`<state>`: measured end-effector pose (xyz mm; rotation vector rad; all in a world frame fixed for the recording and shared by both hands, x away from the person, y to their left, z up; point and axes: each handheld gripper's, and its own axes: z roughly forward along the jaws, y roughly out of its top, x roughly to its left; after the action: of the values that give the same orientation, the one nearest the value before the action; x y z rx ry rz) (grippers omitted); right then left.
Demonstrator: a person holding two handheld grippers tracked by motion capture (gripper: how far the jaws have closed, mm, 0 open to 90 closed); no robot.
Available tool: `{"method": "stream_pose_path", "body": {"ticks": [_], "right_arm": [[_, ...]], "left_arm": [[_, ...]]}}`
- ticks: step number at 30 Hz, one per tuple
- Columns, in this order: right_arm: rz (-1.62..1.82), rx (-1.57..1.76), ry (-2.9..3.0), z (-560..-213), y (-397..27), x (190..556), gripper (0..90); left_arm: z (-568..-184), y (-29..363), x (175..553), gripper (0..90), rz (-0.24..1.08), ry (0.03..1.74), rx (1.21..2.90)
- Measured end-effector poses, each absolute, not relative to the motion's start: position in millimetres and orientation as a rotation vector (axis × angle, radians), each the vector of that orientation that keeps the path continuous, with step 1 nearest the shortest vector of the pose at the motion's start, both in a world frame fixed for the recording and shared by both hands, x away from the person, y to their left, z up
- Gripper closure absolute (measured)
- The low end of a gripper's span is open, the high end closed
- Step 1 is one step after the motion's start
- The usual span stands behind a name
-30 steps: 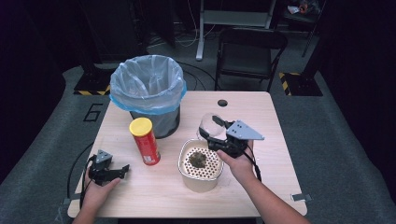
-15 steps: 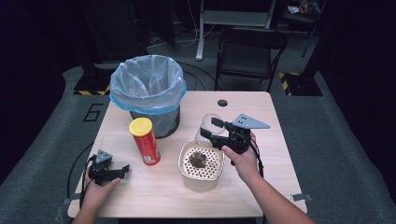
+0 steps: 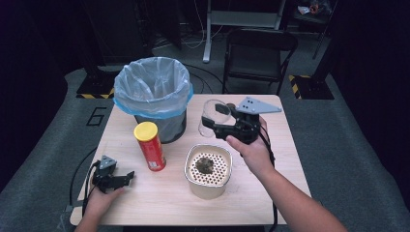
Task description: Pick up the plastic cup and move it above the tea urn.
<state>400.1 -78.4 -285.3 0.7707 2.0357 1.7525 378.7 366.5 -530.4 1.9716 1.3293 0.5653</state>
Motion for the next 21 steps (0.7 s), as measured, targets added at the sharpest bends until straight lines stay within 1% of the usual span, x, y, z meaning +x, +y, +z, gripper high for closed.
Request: {"method": "stream_pose_path", "body": {"ticks": [8, 13, 17, 21], "right_arm": [[1.711, 0.659, 2.014, -236.4, -45.3, 424.7, 34.1], [1.687, 0.636, 2.054, -212.0, -15.6, 450.9, 34.1], [1.650, 0.643, 2.072, -203.2, 11.3, 477.7, 34.0], [1.633, 0.651, 2.088, -206.1, 32.8, 499.6, 34.0]], "left_arm": [[-530.8, 365.9, 377.9, 12.5, 0.568, 1.324, 1.976], [-531.1, 365.3, 378.0, 12.5, 0.568, 1.329, 1.964], [-530.2, 366.4, 378.1, 12.6, 0.562, 1.323, 1.980], [-529.8, 366.6, 378.1, 12.5, 0.558, 1.323, 1.984]]}}
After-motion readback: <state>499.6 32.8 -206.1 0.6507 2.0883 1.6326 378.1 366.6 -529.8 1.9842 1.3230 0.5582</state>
